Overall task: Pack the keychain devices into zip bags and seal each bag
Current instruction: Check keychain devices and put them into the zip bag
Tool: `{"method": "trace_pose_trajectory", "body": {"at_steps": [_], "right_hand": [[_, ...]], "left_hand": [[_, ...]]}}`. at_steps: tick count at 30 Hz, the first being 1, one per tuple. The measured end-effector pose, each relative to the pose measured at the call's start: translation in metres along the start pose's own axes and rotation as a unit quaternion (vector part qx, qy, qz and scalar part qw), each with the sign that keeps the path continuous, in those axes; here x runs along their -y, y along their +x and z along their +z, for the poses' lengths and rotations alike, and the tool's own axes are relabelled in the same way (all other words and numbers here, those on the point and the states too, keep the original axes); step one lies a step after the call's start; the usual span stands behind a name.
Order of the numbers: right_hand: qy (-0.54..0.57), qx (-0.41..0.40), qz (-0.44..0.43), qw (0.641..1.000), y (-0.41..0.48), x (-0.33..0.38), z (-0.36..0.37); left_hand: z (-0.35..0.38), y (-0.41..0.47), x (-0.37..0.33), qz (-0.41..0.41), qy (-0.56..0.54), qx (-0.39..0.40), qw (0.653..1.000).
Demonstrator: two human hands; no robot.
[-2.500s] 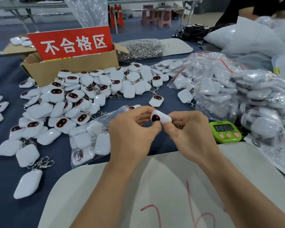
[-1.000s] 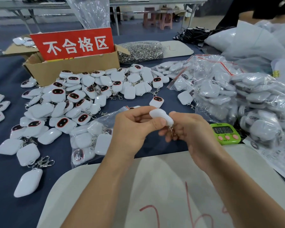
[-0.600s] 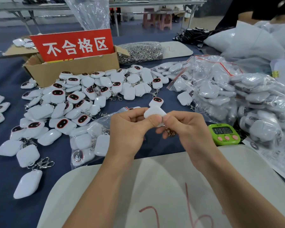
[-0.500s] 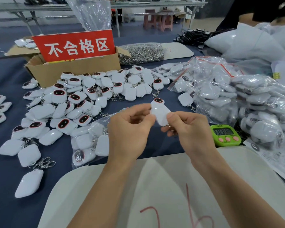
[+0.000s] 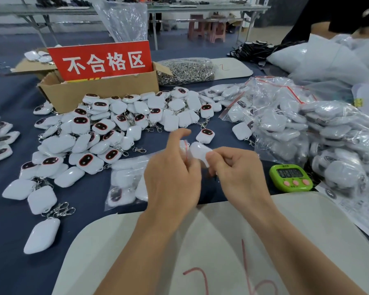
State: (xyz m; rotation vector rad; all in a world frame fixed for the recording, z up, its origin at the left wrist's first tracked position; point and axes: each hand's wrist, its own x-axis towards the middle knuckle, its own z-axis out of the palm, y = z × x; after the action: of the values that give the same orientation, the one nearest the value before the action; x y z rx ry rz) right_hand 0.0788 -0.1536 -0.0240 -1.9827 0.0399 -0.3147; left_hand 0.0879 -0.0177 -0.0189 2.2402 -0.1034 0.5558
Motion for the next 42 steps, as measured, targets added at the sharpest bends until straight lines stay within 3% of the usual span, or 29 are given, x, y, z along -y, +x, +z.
{"method": "trace_pose_trajectory", "body": {"at_steps": [3, 6, 9, 11, 13, 16, 19, 23, 31, 37, 42], "right_hand": [[-0.048, 0.057, -0.037, 0.997, -0.007, 0.0, 0.002], [-0.105, 0.052, -0.038, 0.992, -0.005, -0.003, 0.0], [-0.157, 0.055, -0.014, 0.986, 0.001, -0.01, -0.007], [-0.175, 0.082, 0.008, 0.981, 0.002, -0.014, -0.01], [-0.207, 0.095, 0.007, 0.974, 0.001, -0.016, -0.013], [-0.294, 0.086, -0.007, 0.952, -0.001, -0.012, -0.015], [-0.358, 0.045, -0.018, 0.933, -0.002, -0.009, -0.015], [-0.336, 0.015, 0.0, 0.942, -0.004, -0.009, -0.014], [-0.305, 0.055, 0.014, 0.951, -0.001, -0.012, -0.013], [-0.298, 0.054, 0.019, 0.953, -0.001, -0.012, -0.012], [-0.288, 0.06, 0.012, 0.956, 0.0, -0.015, -0.014]], "left_hand": [[0.001, -0.009, -0.011, 0.065, -0.098, 0.049, 0.992], [0.006, -0.012, -0.013, 0.046, -0.23, 0.103, 0.967], [0.001, -0.001, -0.005, -0.017, -0.279, 0.039, 0.959], [-0.012, 0.014, 0.016, -0.089, -0.238, -0.037, 0.966], [-0.03, 0.031, 0.044, -0.179, -0.174, -0.048, 0.967], [-0.05, 0.042, 0.077, -0.232, -0.102, 0.053, 0.966], [-0.058, 0.044, 0.086, -0.217, -0.127, 0.187, 0.95], [-0.065, 0.044, 0.086, -0.201, -0.128, 0.273, 0.932], [-0.057, 0.043, 0.066, -0.215, -0.164, 0.303, 0.914], [-0.058, 0.045, 0.068, -0.285, -0.319, 0.264, 0.865], [-0.056, 0.048, 0.072, -0.287, -0.33, 0.254, 0.863]]}}
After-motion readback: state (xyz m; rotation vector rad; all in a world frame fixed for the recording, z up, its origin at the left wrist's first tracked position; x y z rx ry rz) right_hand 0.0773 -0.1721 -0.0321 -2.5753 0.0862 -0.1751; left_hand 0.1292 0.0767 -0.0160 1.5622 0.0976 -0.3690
